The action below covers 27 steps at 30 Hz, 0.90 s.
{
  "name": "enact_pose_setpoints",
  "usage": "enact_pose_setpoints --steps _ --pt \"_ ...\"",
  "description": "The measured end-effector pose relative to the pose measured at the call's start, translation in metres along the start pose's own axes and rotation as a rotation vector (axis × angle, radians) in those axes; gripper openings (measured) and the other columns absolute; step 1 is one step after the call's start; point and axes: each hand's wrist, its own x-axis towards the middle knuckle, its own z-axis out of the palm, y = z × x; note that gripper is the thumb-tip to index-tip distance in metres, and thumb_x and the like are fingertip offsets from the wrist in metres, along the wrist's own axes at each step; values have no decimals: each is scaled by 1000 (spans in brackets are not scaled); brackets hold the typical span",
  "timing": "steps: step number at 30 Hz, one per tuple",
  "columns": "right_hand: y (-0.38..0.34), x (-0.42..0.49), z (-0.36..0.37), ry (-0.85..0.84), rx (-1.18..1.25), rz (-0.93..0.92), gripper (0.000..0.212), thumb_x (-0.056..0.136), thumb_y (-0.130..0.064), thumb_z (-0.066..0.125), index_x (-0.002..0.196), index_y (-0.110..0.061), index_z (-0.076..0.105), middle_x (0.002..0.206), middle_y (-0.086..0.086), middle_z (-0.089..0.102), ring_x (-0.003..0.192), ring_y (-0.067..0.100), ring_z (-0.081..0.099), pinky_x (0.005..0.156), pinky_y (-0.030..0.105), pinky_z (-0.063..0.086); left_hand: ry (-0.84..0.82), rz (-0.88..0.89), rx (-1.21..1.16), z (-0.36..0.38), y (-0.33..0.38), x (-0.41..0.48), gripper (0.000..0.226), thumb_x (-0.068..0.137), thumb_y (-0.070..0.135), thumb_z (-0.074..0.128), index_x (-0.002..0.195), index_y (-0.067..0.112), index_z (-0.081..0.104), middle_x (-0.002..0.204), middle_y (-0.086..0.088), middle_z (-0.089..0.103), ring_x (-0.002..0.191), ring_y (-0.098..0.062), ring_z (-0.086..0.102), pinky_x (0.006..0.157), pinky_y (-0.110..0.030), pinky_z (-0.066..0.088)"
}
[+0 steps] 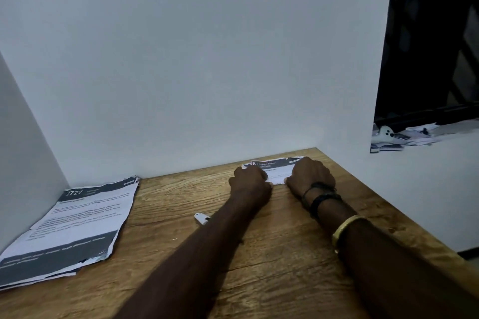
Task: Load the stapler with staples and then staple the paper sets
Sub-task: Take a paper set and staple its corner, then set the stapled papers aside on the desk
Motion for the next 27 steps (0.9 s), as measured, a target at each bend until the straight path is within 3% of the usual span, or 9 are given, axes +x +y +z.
enact_pose_setpoints --steps 3,6,11,15,19,21,24,27 --pt "-2 3 5 -18 -151 -60 42 91 -33 61 130 -18 57 138 10 51 126 34 51 99 42 45 -29 23 25 3 0 5 27 92 36 61 110 20 72 128 -3 67 126 -28 55 105 -41 45" --pt "-3 9 9 -14 -263 -111 38 94 -31 55 130 -18 57 140 9 53 130 33 47 105 45 39 -94 45 36 5 0 11 20 93 35 56 87 16 60 116 -8 70 118 -31 60 102 -42 47" --pt "-5 19 12 -23 -322 -135 36 95 -31 52 128 -17 58 141 9 54 131 34 45 108 46 34 -147 44 51 5 0 27 27 95 43 54 98 19 65 117 -8 69 121 -30 56 106 -45 44" --pt "-6 24 14 -50 -335 -141 36 95 -33 50 128 -19 59 141 9 54 131 34 44 108 46 34 -131 58 42 8 0 34 24 92 42 56 82 20 55 111 -11 70 115 -32 58 103 -47 45" --pt "-4 22 13 -58 -333 -149 35 95 -30 49 127 -19 59 141 9 54 131 35 43 108 46 33 -134 65 46 7 0 35 22 91 42 56 82 22 54 111 -11 70 114 -32 59 105 -49 43" --pt "-6 19 10 -37 -317 -162 34 94 -29 50 126 -19 60 138 8 56 130 34 44 107 46 34 -105 82 59 6 -2 34 23 92 43 56 89 21 60 117 -9 70 119 -31 59 108 -50 40" --pt "-15 10 4 36 -244 -223 32 93 -29 53 122 -21 64 130 6 63 125 33 49 103 44 38 -6 104 -7 -1 -8 27 39 95 41 58 126 19 66 136 -5 65 130 -28 55 113 -44 38" --pt "-31 -8 0 64 -87 -308 30 92 -30 56 117 -23 69 125 4 67 122 32 53 101 42 39 100 90 -165 -17 -13 15 32 93 34 62 120 20 73 129 -2 70 122 -22 62 103 -35 48"
